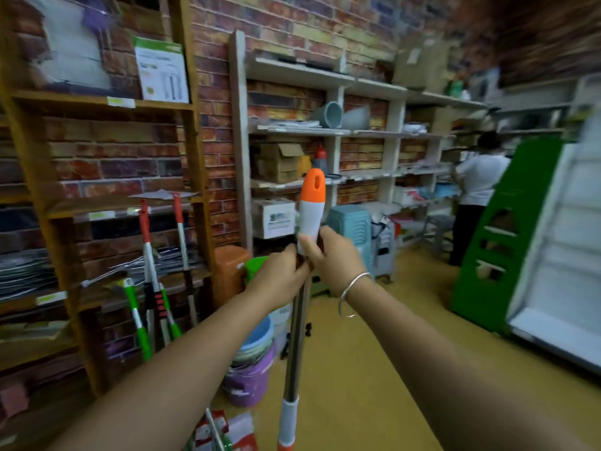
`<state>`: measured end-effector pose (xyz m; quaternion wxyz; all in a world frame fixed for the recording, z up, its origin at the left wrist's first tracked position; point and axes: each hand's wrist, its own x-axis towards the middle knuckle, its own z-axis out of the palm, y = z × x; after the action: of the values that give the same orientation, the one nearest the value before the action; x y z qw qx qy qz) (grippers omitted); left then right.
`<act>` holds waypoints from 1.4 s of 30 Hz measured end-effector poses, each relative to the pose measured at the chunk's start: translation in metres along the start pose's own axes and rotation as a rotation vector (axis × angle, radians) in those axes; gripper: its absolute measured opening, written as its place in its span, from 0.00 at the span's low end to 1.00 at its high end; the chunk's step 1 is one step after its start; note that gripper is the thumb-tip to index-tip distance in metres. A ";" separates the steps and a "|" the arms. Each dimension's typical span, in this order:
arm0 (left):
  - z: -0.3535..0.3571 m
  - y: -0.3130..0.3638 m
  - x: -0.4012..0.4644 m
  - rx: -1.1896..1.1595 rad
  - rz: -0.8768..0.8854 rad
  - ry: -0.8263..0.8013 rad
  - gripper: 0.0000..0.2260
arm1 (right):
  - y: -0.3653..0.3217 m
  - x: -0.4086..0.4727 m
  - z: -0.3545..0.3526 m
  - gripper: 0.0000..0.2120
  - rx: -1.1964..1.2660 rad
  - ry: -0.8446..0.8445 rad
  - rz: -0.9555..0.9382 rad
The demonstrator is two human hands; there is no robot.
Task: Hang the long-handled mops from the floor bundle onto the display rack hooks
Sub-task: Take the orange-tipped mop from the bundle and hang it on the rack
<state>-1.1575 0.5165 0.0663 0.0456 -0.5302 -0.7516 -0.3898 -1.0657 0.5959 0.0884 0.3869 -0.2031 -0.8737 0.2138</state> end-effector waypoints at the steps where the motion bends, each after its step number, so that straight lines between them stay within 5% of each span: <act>1: 0.011 0.016 -0.006 -0.026 0.039 -0.033 0.14 | 0.007 -0.013 -0.021 0.18 -0.109 -0.010 0.008; 9: 0.104 0.164 -0.062 -0.133 0.287 -0.192 0.08 | 0.053 -0.143 -0.184 0.20 -0.621 0.117 0.061; 20: 0.177 0.382 -0.172 -0.401 0.624 -0.487 0.05 | 0.040 -0.333 -0.366 0.22 -0.801 0.346 0.403; 27: 0.180 0.492 -0.221 -0.505 0.899 -0.670 0.05 | -0.001 -0.416 -0.443 0.19 -0.794 0.659 0.613; 34: 0.164 0.536 -0.246 -0.658 1.003 -0.763 0.04 | -0.030 -0.438 -0.473 0.17 -0.829 0.791 0.665; 42: 0.171 0.535 -0.270 -0.736 0.886 -0.846 0.06 | -0.028 -0.451 -0.476 0.15 -0.881 0.709 0.705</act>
<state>-0.5360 0.4913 0.1061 -0.2778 -0.8724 -0.2384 -0.3238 -0.4289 0.4411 0.1270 0.4385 -0.6739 -0.5804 -0.1294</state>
